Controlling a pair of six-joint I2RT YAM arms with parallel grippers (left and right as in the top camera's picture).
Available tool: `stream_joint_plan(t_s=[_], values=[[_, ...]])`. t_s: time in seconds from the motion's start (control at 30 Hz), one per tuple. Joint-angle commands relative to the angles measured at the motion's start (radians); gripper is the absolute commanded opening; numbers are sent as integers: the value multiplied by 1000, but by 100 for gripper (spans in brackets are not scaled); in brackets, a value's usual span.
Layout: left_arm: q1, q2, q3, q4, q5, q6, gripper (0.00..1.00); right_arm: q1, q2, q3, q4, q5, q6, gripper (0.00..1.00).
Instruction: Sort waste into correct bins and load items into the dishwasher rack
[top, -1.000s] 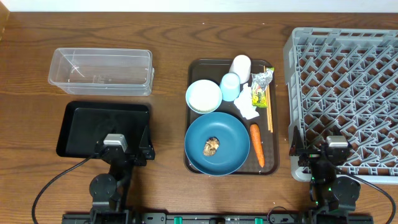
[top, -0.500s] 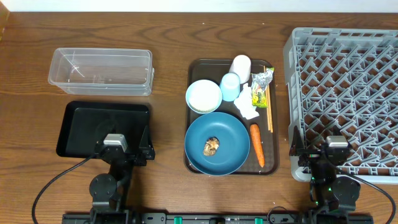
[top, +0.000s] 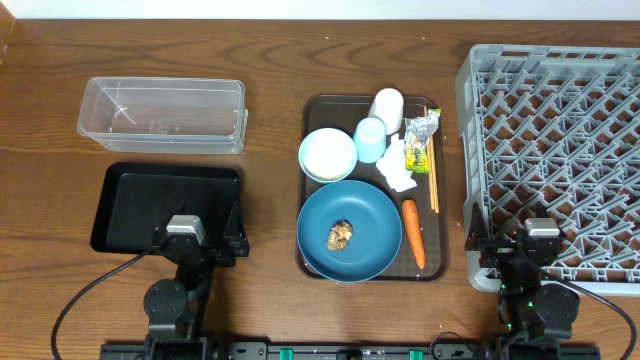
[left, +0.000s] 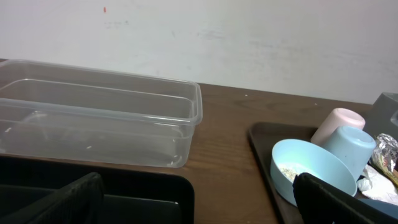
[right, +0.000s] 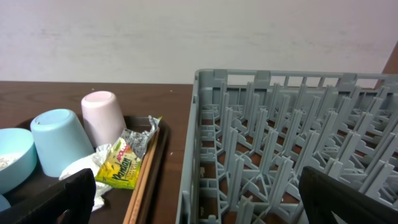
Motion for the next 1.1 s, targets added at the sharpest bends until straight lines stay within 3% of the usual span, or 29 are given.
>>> stream_joint_plan(t_s=[0.0,0.77,0.97,1.07], values=[[-1,-6,-12,-40,11,17,98,-16,-6,-4,-1,-1,-15,99],[-1,-6,-12,-40,26,6,98,-16,-6,-4,-1,-1,-15,99],[-1,-6,-11,-26,336,-400,98,-16,-6,-4,-1,-1,-15,99],[-1,-6,-11,-26,425,-501,98,-16,-6,-4,-1,-1,-15,99]])
